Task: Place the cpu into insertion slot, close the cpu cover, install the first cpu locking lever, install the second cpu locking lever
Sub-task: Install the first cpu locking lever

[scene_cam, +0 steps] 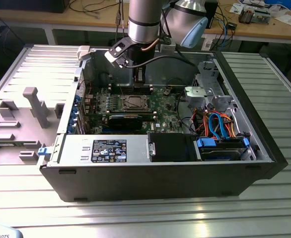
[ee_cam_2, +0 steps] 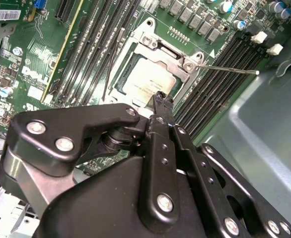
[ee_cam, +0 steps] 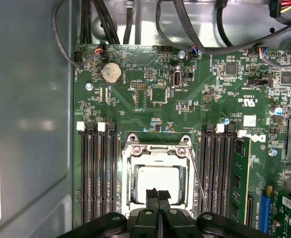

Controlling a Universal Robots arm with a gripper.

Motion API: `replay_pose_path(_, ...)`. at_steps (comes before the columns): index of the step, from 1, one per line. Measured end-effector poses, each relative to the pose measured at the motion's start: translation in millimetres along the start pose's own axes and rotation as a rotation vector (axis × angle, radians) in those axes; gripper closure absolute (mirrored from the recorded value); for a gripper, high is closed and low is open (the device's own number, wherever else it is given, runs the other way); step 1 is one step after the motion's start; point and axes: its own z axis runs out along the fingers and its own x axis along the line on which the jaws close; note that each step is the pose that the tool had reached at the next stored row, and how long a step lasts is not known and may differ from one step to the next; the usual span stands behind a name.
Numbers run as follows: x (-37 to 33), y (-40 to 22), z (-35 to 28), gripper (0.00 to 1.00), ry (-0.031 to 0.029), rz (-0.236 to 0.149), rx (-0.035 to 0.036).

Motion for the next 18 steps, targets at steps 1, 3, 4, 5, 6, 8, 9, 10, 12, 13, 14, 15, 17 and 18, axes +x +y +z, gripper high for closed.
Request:
replay_pose_path(1, 0.0, 0.0, 0.0, 0.89, -0.0005, -0.011, 0.0)
replay_pose_path(3, 0.0, 0.0, 0.0, 0.89, -0.0017, -0.038, -0.0002)
replay_pose_path(4, 0.0, 0.0, 0.1, 0.89, -0.0019, -0.045, -0.0003)
replay_pose_path(5, 0.0, 0.0, 0.1, 0.89, -0.0021, -0.049, -0.0004)
replay_pose_path(6, 0.0, 0.0, 0.0, 0.89, -0.0026, -0.058, -0.0004)
replay_pose_path(8, 0.0, 0.0, 0.1, 0.89, -0.0031, -0.07, -0.0005)
replay_pose_path(9, 0.0, 0.0, 0.0, 0.89, -0.0036, -0.081, -0.0006)
replay_pose_path(10, 0.0, 0.0, 0.0, 0.89, -0.0039, -0.088, -0.0006)
replay_pose_path(12, 0.0, 0.0, 0.0, 0.89, -0.0048, -0.107, -0.0007)
replay_pose_path(13, 0.0, 0.0, 0.1, 0.89, -0.0052, -0.118, -0.0008)
replay_pose_path(14, 0.0, 0.0, 0.0, 0.89, -0.0056, -0.124, -0.0009)
replay_pose_path(15, 0.0, 0.0, 0.0, 0.89, -0.0058, -0.13, -0.0009)
replay_pose_path(17, 0.0, 0.0, 0.1, 0.89, -0.0067, -0.148, -0.001)
replay_pose_path(18, 0.0, 0.0, 0.0, 0.89, -0.0069, -0.152, -0.001)
